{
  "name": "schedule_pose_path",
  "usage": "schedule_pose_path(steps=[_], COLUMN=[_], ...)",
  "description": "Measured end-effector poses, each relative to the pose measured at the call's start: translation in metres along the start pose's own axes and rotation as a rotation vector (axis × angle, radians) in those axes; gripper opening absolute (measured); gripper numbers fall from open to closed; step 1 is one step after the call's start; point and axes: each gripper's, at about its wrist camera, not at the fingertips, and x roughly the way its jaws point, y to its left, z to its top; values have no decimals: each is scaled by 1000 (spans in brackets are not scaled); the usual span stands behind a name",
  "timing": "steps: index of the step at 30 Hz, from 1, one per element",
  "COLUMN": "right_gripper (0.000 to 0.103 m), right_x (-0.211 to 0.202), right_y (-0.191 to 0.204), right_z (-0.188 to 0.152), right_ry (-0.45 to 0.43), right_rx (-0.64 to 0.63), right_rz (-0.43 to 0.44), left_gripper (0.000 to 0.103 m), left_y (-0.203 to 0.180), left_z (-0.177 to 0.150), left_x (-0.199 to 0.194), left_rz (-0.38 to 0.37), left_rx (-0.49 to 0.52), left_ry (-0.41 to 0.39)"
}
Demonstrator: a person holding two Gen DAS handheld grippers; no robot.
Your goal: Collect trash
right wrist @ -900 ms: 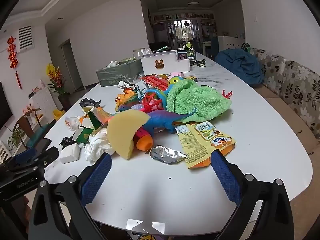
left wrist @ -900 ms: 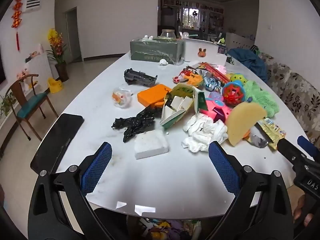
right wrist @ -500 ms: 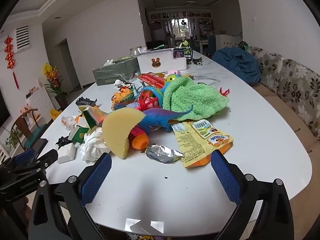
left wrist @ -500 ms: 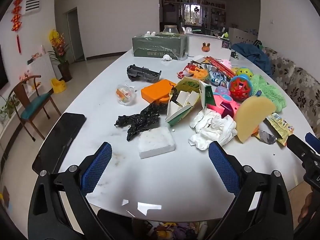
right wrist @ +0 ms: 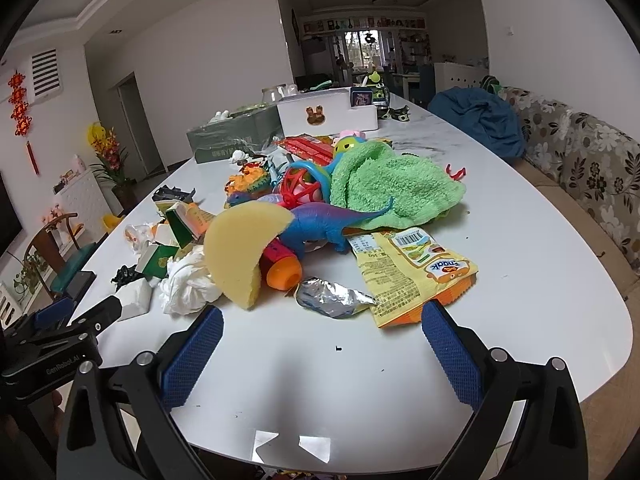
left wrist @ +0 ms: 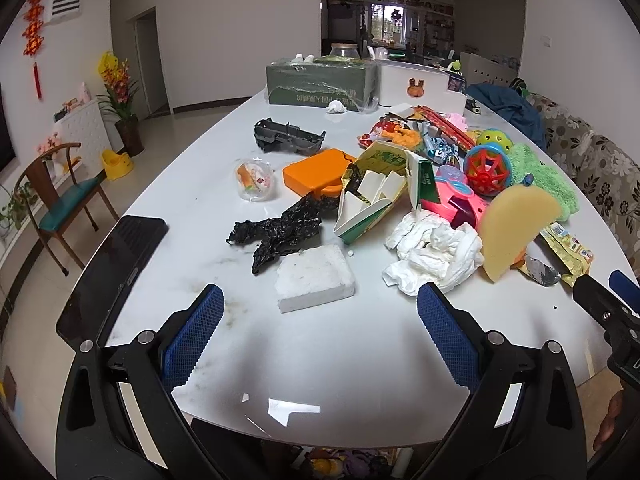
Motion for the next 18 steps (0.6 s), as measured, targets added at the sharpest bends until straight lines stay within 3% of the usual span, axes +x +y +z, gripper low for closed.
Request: schedule_pose_path(steps=[18], right_gripper=[98], right_x=[3], right_y=[-2], right_z=[-2], right_ry=[13], right_rx=[10], right_rz=[3], left_gripper=[95], left_y=[2], left_z=[-4], left_x=[8], left_rz=[1], left_rx=[2], left_ry=[6])
